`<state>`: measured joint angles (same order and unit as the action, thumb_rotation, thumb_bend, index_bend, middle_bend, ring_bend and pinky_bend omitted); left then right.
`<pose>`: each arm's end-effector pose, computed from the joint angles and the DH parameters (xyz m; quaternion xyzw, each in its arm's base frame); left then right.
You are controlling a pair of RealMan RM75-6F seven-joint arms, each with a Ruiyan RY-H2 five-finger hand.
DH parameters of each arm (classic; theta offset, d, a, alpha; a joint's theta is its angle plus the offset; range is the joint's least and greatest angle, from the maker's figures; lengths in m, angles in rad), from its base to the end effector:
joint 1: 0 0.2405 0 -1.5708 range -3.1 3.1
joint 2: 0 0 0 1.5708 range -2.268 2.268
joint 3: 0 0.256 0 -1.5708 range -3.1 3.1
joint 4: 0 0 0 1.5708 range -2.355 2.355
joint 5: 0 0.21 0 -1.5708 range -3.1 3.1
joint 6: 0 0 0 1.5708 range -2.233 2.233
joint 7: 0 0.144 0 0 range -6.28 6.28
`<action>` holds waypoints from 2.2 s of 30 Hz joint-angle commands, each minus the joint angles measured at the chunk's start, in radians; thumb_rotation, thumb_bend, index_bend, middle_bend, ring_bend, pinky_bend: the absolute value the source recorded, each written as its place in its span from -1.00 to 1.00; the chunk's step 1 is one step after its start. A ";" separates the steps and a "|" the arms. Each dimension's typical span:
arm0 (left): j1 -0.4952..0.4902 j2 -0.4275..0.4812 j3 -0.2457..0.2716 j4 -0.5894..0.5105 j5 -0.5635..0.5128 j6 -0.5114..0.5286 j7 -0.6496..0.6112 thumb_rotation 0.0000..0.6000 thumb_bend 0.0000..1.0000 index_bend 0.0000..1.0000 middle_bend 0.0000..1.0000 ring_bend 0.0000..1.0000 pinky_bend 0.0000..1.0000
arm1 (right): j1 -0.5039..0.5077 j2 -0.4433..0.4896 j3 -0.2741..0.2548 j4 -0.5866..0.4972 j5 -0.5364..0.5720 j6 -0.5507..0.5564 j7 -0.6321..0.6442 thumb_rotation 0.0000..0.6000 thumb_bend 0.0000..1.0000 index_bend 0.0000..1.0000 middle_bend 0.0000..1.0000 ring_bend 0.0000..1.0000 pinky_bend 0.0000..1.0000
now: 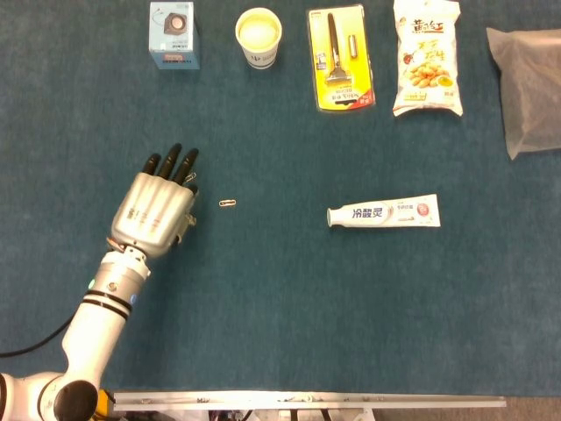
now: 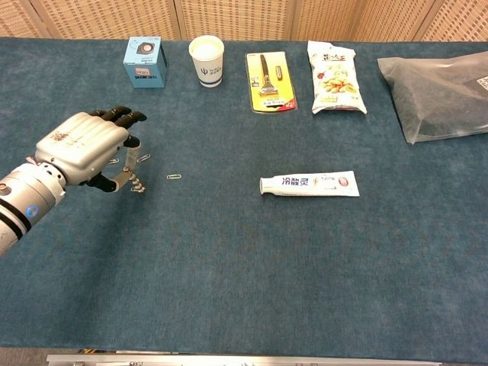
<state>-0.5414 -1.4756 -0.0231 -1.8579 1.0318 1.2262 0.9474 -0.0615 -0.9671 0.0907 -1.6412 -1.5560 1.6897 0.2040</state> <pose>-0.1713 0.2459 0.0004 -0.7818 -0.3022 -0.2361 0.4917 -0.3121 -0.1409 0.2321 0.5286 -0.3591 0.4566 0.6190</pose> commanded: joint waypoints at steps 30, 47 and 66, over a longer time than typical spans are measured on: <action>-0.067 0.033 -0.084 0.120 -0.147 -0.031 -0.100 1.00 -0.25 0.11 -0.82 -1.00 -0.69 | 0.008 -0.008 0.000 0.003 0.012 -0.021 -0.016 1.00 -0.34 -0.50 -0.67 -0.73 -0.35; -0.076 0.033 -0.063 0.166 -0.162 -0.045 -0.133 1.00 -0.25 0.11 -0.82 -1.00 -0.69 | 0.014 -0.014 0.003 0.006 0.025 -0.036 -0.029 1.00 -0.34 -0.50 -0.67 -0.73 -0.35; -0.030 0.084 -0.020 0.072 -0.104 0.042 -0.150 1.00 -0.25 0.11 -0.82 -1.00 -0.69 | 0.010 -0.011 -0.002 0.003 0.011 -0.027 -0.024 1.00 -0.34 -0.50 -0.67 -0.73 -0.35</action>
<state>-0.5748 -1.3937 -0.0465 -1.7827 0.9252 1.2654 0.7989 -0.0514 -0.9780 0.0890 -1.6386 -1.5446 1.6624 0.1802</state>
